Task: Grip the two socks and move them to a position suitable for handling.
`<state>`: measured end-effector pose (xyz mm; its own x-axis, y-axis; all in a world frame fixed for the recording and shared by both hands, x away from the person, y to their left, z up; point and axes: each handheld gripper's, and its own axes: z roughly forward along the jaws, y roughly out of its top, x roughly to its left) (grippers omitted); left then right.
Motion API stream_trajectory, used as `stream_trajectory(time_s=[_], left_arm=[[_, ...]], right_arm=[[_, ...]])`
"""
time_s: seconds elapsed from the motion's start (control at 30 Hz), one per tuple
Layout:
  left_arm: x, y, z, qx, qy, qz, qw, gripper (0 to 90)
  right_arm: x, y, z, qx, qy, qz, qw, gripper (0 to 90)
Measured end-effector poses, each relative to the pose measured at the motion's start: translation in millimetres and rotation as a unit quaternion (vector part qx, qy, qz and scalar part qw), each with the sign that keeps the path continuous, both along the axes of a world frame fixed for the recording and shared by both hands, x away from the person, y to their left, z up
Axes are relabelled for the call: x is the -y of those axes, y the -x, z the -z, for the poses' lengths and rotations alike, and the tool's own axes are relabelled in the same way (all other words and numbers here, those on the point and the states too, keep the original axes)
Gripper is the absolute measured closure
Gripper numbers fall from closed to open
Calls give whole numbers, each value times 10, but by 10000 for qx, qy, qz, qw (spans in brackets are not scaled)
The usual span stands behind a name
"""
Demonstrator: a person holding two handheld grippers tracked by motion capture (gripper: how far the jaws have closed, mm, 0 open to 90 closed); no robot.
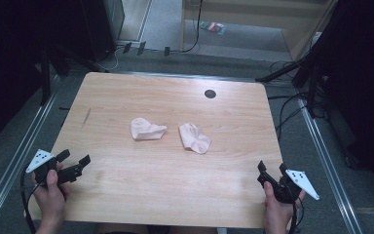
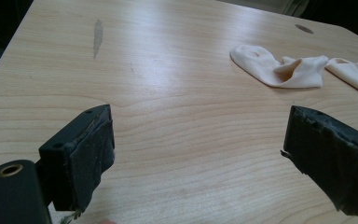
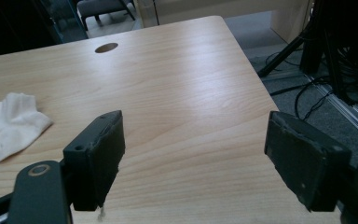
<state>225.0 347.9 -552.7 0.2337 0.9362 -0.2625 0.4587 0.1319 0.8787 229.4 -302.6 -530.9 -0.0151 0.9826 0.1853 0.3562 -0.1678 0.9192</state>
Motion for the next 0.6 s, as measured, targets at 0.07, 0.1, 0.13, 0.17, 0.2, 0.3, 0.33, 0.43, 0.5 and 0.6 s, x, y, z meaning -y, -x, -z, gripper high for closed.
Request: stream_trajectory(time_s=[0.07,0.1,0.13,0.17,0.2,0.3,0.33,0.43,0.5,0.6], left_arm=[[2,-8,0,-35,-25,14,10000,89],[5,-12,-1,-64,-32,1,10000,89],[10,-16,-1,-84,-44,-1,10000,89],[12,-17,-1,-90,-49,6,9999,89],[13,-16,-2,-89,-67,13,9999,89],[17,-11,-1,-70,-69,18,10000,89],[17,-11,-2,-79,-72,20,9999,89],[24,-9,-2,-62,-106,29,9999,89],[33,-3,-4,-47,-157,-4,9999,89],[56,3,-10,-45,-289,-17,9996,89]], right_arm=[[-23,6,-24,26,-7,3,10000,205],[-38,8,-36,50,-4,-2,10000,204],[-52,6,-47,88,-17,-9,10000,204],[-71,6,-61,94,-49,-16,9999,203],[-84,3,-69,108,-72,-31,9999,203],[-156,-5,-124,188,-197,-109,9996,204],[-193,-15,-148,213,-172,-121,9996,209],[-329,-51,-235,265,-113,-243,9993,233],[-423,-85,-308,270,-164,-307,9990,235],[-594,-137,-404,289,-90,-482,9984,241]])
